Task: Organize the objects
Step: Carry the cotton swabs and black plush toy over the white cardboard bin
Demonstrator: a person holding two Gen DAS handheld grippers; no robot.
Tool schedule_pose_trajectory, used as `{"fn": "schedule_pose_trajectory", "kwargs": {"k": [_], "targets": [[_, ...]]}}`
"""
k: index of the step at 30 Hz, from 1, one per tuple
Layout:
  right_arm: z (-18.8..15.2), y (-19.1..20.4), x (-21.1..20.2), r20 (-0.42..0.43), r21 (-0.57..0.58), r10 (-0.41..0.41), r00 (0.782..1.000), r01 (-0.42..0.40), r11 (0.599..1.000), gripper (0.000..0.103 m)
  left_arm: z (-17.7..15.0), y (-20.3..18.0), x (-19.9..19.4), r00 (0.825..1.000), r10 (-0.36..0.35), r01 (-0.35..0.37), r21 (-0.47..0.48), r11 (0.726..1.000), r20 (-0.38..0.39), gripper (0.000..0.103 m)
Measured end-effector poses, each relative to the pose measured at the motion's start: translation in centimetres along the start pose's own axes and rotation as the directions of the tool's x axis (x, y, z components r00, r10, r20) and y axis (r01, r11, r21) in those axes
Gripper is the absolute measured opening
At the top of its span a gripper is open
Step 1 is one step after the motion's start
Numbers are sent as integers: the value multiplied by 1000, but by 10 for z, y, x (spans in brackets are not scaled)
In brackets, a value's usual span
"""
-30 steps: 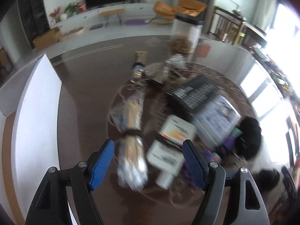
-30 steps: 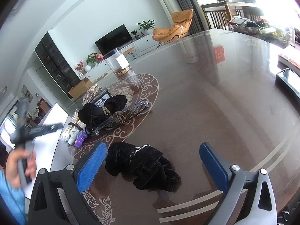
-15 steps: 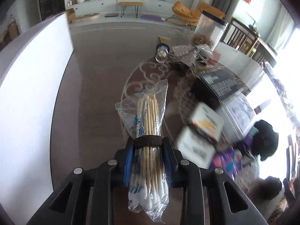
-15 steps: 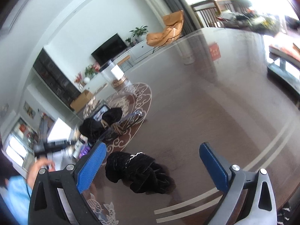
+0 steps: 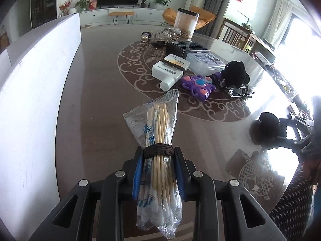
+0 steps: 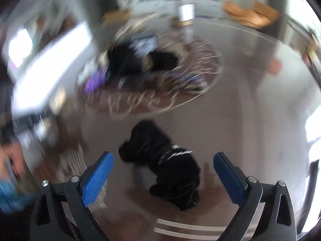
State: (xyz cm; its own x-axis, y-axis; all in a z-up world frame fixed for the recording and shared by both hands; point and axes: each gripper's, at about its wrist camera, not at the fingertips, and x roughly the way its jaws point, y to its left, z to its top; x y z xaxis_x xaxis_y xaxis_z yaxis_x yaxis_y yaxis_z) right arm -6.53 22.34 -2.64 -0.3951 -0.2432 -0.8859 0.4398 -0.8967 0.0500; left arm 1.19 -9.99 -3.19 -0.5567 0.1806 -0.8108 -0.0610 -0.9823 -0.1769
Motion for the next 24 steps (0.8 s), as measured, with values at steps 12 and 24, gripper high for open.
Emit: {"fn": "schedule_pose_trajectory", "kwargs": {"k": [12, 24], "targets": [[-10, 27, -23, 25, 274, 47, 999, -52, 960, 40, 11, -11, -69, 987, 0, -16, 95, 995, 162, 29], [10, 65, -20, 78, 308, 150, 986, -167, 937, 41, 22, -6, -90, 972, 122, -150, 130, 980, 201, 29]]}}
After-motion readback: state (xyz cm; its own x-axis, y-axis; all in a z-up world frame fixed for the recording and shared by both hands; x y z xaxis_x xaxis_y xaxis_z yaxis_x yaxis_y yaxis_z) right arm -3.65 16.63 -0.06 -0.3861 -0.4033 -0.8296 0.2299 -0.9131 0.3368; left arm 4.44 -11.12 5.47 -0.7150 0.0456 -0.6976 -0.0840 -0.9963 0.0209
